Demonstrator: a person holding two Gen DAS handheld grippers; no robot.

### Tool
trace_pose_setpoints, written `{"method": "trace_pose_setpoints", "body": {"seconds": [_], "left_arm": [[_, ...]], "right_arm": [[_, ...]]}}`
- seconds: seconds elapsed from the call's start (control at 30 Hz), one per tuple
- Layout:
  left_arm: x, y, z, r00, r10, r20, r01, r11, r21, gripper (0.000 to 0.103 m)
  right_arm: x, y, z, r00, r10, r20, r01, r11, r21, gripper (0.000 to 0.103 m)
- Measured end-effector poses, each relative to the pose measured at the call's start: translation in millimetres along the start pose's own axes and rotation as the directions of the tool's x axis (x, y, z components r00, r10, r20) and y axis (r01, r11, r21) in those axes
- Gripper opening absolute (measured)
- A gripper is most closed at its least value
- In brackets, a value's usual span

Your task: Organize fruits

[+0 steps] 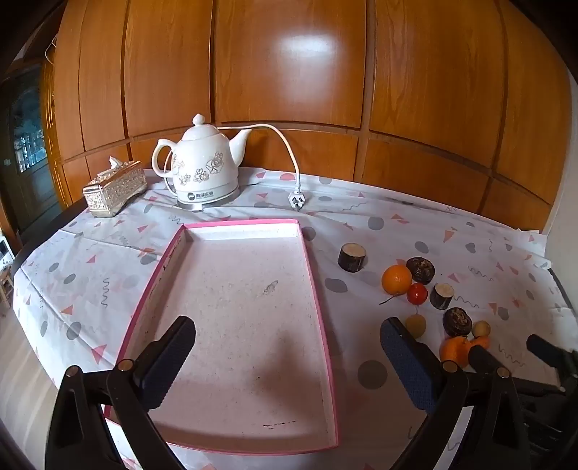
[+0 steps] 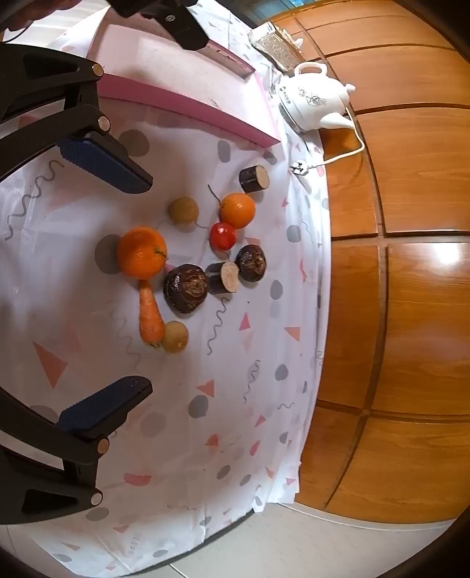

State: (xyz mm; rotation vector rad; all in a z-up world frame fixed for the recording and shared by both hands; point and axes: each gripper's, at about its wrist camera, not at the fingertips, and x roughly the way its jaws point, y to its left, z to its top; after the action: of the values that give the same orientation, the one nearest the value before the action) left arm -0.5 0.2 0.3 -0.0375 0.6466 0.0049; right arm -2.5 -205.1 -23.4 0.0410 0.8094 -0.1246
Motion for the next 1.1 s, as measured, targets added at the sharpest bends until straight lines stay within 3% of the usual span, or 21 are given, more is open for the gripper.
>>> {"method": "trace_pose_setpoints", "body": {"seconds": [0.4,1.1], "left_arm": [[3,2,-1,1.000,-0.003,-0.015,0.003,1.000,-0.022,0.103],[0,-3,2,1.000,-0.009,-0.017,0.009,1.000,-0.017,0.103]], "right_arm": [[-15,11,2,0.998,-0.028,0.057,0.031,0.999,-0.037,0.103],[-19,17,3,0.998,-0.024,0.066,0.028,0.998,-0.056,0.103]]}}
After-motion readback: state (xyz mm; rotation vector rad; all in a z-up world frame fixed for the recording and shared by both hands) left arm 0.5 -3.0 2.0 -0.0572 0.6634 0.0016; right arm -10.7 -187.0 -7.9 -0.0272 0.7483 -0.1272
